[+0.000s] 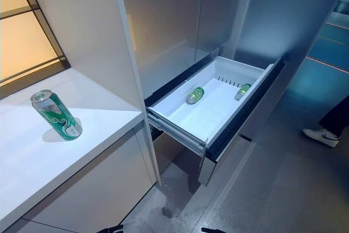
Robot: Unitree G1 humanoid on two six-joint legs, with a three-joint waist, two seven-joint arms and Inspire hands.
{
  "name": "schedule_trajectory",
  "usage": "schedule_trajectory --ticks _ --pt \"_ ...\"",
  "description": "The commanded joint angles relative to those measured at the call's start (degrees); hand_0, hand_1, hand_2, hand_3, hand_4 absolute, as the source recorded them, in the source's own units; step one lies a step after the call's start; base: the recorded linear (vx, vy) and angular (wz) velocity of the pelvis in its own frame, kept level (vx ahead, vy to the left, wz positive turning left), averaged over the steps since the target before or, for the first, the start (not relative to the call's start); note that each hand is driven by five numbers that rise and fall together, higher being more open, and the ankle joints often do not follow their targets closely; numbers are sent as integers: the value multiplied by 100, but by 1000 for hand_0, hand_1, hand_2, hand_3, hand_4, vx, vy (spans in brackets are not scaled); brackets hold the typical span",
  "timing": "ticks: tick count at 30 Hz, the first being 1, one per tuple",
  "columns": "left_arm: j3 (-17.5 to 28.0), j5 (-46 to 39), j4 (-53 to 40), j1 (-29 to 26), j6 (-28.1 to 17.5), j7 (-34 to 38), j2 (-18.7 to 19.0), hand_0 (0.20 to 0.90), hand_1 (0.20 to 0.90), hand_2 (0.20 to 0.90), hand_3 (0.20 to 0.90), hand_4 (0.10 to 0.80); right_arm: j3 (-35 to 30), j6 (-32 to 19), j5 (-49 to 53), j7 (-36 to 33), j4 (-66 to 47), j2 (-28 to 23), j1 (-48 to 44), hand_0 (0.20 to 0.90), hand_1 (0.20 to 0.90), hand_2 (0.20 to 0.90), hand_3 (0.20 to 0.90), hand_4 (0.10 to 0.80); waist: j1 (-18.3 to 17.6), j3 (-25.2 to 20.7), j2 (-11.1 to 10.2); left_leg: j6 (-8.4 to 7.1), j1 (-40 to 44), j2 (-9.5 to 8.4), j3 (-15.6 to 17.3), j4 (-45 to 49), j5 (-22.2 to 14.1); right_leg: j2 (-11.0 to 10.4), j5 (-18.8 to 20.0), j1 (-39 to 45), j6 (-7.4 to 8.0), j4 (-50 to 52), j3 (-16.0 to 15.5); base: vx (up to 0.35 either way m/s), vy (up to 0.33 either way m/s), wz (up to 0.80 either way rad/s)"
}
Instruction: Put drinks into fridge and close the fridge
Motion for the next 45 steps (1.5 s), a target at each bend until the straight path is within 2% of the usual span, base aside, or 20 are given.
schedule_trajectory --ticks 1,2,3,4,6,8,12,17,18,20,21,23,28,30,32,39,41,43,44,45 --pt "-187 -154 -330 -340 -364 -775 55 900 900 900 900 800 222 209 -146 433 145 40 -191 900 900 900 900 800 64 -74 -155 149 -289 -335 345 375 -460 43 -543 -389 189 694 130 0 0 0" --pt "-253 -255 -486 -369 -444 -959 96 900 900 900 900 800 205 -1461 4124 -4536 133 -3 -212 900 900 900 900 800 63 -45 -146 152 -238 -326 354 350 -467 48 -554 -358 195 698 135 0 0 0" --pt "-398 -533 -661 -385 -448 -1004 107 900 900 900 900 800 -648 -1169 3257 -4360 132 -77 -287 900 900 900 900 800 16 -64 -130 147 -232 -300 410 337 -483 50 -557 -372 220 709 141 0 0 0" --pt "-399 -600 -727 -407 -499 -1249 138 900 900 900 900 800 -1120 -902 2714 -4220 75 -200 -352 900 900 900 900 800 -12 -96 -100 174 -245 -288 462 309 -498 58 -533 -420 248 692 189 0 0 0" --pt "-306 -863 -1200 -455 -325 -1802 337 900 900 900 900 800 -1475 -641 2275 -4074 -138 -324 -324 900 900 900 900 800 -83 -42 -60 190 -232 -273 487 296 -514 73 -543 -454 253 709 258 -41 27 -19" --pt "-297 -1010 -1664 -496 -238 -2268 455 900 900 900 900 800 -1563 -536 2139 -3959 -280 -432 -275 900 900 900 900 800 -138 31 -22 188 -250 -267 486 321 -518 79 -544 -518 263 770 318 -65 46 -17" --pt "-718 -1466 -2847 -730 -78 -3091 752 900 900 900 900 800 -1494 -694 2072 -3924 -223 -456 -306 900 900 900 900 800 -186 119 86 213 -354 -293 402 368 -495 70 -537 -662 262 874 381 -63 60 -3" --pt "-892 -2498 -4920 -1211 509 -3748 1133 900 900 900 900 800 -1370 -980 2154 -4085 -53 -324 -350 900 900 900 900 800 -137 110 188 242 -418 -346 252 355 -470 37 -536 -693 252 882 351 -14 22 -3" --pt "-801 -2817 -5789 -1315 1003 -3685 1192 900 900 900 900 800 -1381 -1072 2181 -4113 -4 -281 -316 900 900 900 900 800 -96 88 206 248 -427 -363 204 337 -467 28 -533 -680 246 857 330 0 0 0" --pt "-614 -3500 -6924 -1362 1443 -3783 1270 900 900 900 900 800 -1409 -1235 2213 -4152 85 -199 -244 900 900 900 900 800 -30 48 229 261 -431 -385 120 311 -470 10 -533 -647 239 818 285 14 4 8" --pt "-589 -3614 -7081 -1357 1501 -3764 1287 900 900 900 900 800 -1413 -1256 2216 -4157 99 -187 -236 900 900 900 900 800 -24 41 230 262 -428 -387 108 304 -470 8 -534 -639 237 811 279 24 -4 10" --pt "-299 -4700 -8234 -1280 1765 -3666 1243 900 900 900 900 800 -1432 -1472 2243 -4217 217 -45 -123 900 900 900 900 800 71 -38 248 271 -388 -399 -1 219 -471 -8 -540 -564 230 733 223 43 -16 7" --pt "108 -6211 -9188 -1099 1349 -3686 1067 900 900 900 900 800 -1408 -1699 2216 -4316 336 186 57 900 900 900 900 800 166 -169 251 260 -378 -410 -133 133 -423 -36 -502 -494 201 626 125 26 -14 6" --pt "221 -6430 -9388 -1082 1233 -3669 993 900 900 900 900 800 -1388 -1741 2214 -4323 371 233 102 900 900 900 900 800 185 -198 248 252 -381 -412 -163 123 -420 -41 -509 -482 188 613 104 20 -7 16" --pt "379 -6530 -9584 -1090 759 -3699 914 900 900 900 900 800 -1352 -1768 2185 -4354 413 299 137 900 900 900 900 800 218 -236 248 237 -383 -414 -225 108 -410 -39 -535 -459 164 605 70 8 -9 10" --pt "683 -6123 -9863 -1258 -587 -3551 993 900 900 900 900 800 -1275 -1703 2097 -4350 478 356 221 900 900 900 900 800 261 -293 245 198 -383 -432 -353 74 -376 -19 -602 -407 114 598 -4 12 -4 3" --pt "843 -5754 -9931 -1300 -1265 -3086 1095 900 900 900 900 800 -1221 -1624 2084 -4366 485 375 250 900 900 900 900 800 286 -303 240 180 -383 -430 -385 67 -360 -8 -636 -387 97 610 -26 22 -5 10" --pt "945 -5564 -9930 -1302 -1517 -2861 1132 900 900 900 900 800 -1195 -1594 2086 -4378 497 389 267 900 900 900 900 800 306 -309 233 174 -382 -430 -405 66 -355 -2 -652 -369 87 609 -40 20 -9 16" --pt "1084 -5004 -9865 -1275 -2021 -2345 1182 900 900 900 900 800 -1166 -1554 2074 -4404 507 413 292 900 900 900 900 800 338 -310 231 163 -384 -423 -422 69 -344 9 -679 -354 70 626 -54 14 -7 11" --pt "1128 -4877 -9856 -1256 -2107 -2211 1197 900 900 900 900 800 -1165 -1541 2067 -4404 510 420 302 900 900 900 900 800 349 -311 228 164 -384 -425 -434 68 -344 11 -687 -348 67 627 -62 13 -7 7"
